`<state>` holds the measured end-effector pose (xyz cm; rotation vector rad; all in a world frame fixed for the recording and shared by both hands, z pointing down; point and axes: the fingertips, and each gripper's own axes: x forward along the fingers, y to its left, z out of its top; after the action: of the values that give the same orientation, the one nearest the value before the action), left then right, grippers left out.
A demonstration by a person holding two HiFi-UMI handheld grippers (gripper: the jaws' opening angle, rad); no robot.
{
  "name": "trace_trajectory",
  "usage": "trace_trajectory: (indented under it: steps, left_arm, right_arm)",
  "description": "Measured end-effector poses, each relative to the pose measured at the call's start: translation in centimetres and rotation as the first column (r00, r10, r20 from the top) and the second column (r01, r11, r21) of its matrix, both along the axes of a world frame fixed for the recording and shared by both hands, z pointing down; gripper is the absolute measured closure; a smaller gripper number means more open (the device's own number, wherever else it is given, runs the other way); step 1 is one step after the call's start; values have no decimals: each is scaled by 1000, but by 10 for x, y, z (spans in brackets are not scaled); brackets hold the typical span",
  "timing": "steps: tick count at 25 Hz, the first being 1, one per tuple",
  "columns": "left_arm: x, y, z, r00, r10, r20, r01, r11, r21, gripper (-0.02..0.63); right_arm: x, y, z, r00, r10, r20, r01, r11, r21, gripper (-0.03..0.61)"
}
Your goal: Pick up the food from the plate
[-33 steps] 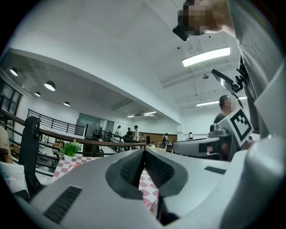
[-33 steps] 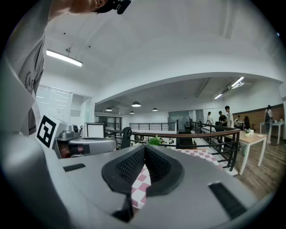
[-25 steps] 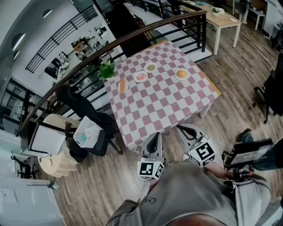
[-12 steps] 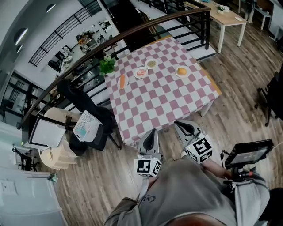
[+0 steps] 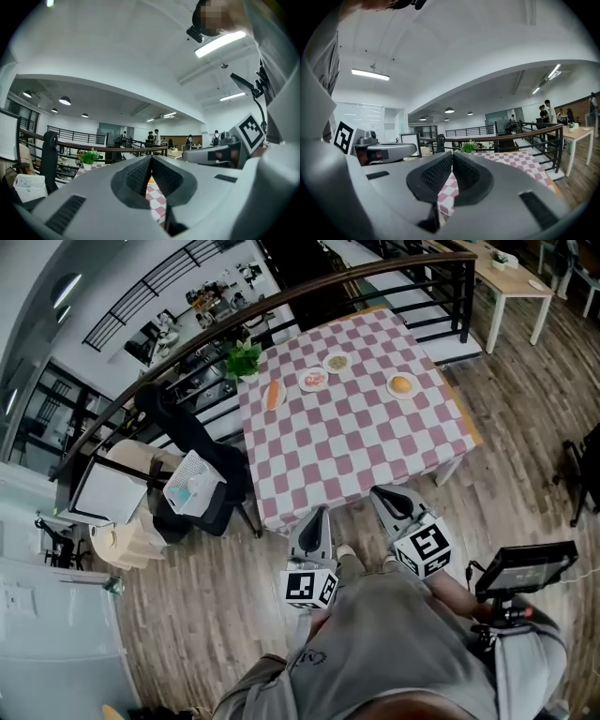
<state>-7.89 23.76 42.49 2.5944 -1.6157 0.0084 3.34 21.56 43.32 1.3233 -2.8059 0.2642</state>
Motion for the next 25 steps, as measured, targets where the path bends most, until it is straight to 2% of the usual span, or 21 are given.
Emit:
trace_trajectory:
  steps: [5, 14, 21, 25]
  left_arm:
    - [1, -5, 1, 1000, -11, 0, 11, 1000, -2, 603]
    - [6, -29, 13, 1000, 28, -5, -28, 1000, -9, 604]
    - [-5, -75, 29, 997, 57, -44, -58, 998, -30, 603]
    - [-10, -112, 34, 995, 76, -67, -78, 996, -33, 603]
  right_arm:
    - [-5, 0, 5, 1000, -23, 21, 23, 1000, -18, 561]
    - [-9, -22, 16, 1000, -10, 11, 11, 999, -32, 561]
    - [-14, -62, 12, 1000, 25, -4, -26, 999, -39, 561]
    - [-24, -92, 16, 1000, 12, -14, -13, 999, -48, 561]
